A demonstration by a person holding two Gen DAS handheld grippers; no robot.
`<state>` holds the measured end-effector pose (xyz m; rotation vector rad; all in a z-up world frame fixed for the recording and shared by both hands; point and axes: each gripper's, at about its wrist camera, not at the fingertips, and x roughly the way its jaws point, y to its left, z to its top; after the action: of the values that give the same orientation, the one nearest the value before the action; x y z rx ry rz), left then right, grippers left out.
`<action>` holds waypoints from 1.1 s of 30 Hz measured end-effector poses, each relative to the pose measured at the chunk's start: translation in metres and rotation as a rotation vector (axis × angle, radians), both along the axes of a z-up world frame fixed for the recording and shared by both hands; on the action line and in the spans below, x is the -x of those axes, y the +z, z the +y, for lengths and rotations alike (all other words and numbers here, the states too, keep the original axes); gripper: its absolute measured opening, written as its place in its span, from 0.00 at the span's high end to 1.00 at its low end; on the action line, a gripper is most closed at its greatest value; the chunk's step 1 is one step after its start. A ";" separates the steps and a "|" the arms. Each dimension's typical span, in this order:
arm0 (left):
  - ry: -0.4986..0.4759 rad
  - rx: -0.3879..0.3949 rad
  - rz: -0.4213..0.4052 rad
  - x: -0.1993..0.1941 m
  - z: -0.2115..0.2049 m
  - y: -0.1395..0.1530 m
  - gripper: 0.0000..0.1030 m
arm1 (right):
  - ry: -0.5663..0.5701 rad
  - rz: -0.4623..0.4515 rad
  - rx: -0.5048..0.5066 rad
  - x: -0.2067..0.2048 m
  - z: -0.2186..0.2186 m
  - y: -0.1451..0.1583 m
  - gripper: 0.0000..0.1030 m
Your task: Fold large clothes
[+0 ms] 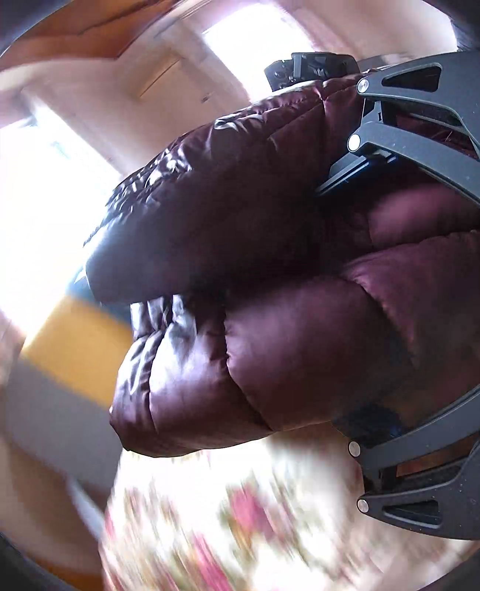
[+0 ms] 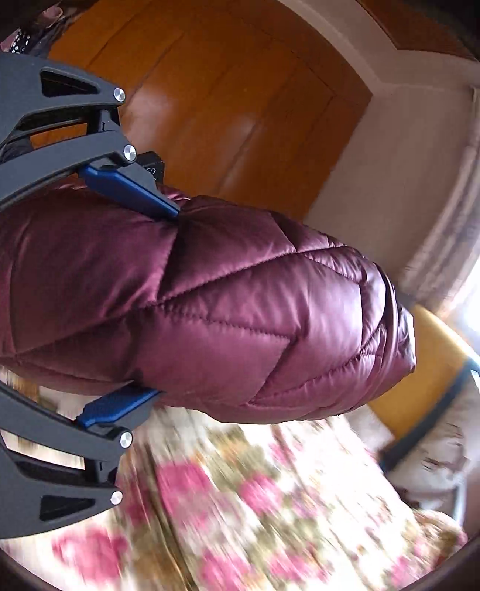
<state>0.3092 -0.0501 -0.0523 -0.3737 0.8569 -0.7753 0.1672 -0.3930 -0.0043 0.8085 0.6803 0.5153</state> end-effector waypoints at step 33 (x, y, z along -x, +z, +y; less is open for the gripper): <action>-0.021 -0.332 -0.141 -0.004 -0.150 -0.026 0.16 | -0.380 0.268 0.903 -0.134 -0.010 0.005 0.11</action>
<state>0.3133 -0.2001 -0.0788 -0.0157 0.8398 -0.6563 0.3016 -0.4026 0.0004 0.1305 0.8761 -0.2629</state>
